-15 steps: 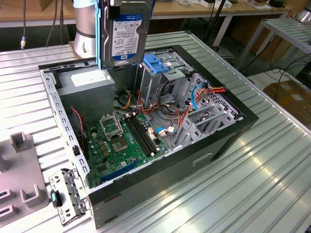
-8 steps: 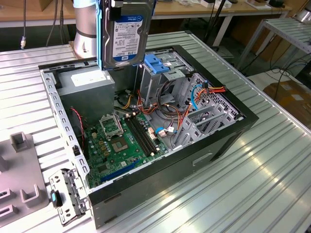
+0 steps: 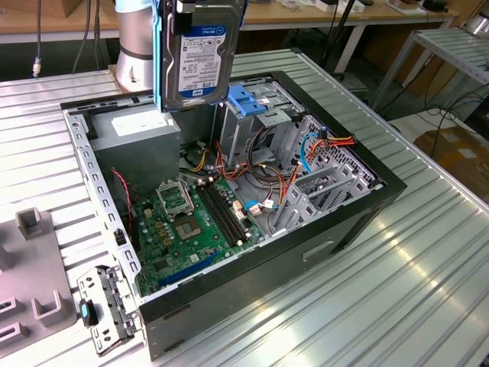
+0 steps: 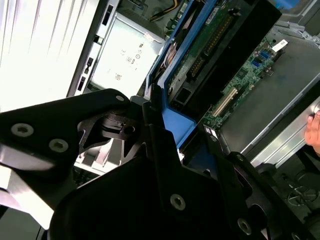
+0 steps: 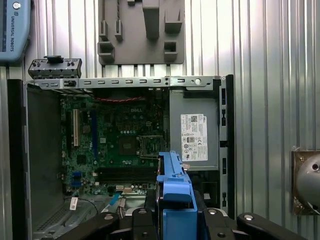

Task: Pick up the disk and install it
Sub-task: 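Insert the disk into the insertion slot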

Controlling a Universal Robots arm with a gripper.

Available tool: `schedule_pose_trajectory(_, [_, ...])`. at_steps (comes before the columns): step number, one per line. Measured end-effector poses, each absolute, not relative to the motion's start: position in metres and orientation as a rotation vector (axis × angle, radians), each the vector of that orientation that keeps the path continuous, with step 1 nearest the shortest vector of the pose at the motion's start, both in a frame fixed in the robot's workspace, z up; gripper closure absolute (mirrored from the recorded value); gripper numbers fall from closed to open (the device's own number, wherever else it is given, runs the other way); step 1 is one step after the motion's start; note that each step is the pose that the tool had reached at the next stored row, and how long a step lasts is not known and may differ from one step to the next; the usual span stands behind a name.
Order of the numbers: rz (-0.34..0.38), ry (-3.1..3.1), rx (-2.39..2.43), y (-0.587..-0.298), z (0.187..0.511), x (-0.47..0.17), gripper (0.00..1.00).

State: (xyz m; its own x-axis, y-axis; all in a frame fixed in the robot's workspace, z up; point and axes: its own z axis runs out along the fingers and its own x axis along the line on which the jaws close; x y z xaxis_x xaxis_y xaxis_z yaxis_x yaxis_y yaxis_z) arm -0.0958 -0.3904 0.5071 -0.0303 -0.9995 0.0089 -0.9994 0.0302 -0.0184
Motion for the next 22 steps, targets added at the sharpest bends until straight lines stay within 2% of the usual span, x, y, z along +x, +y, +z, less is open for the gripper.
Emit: schedule_pose_trajectory(22, [-0.030,2.250,-2.183,-0.3967,0.5052,-0.0928,0.63])
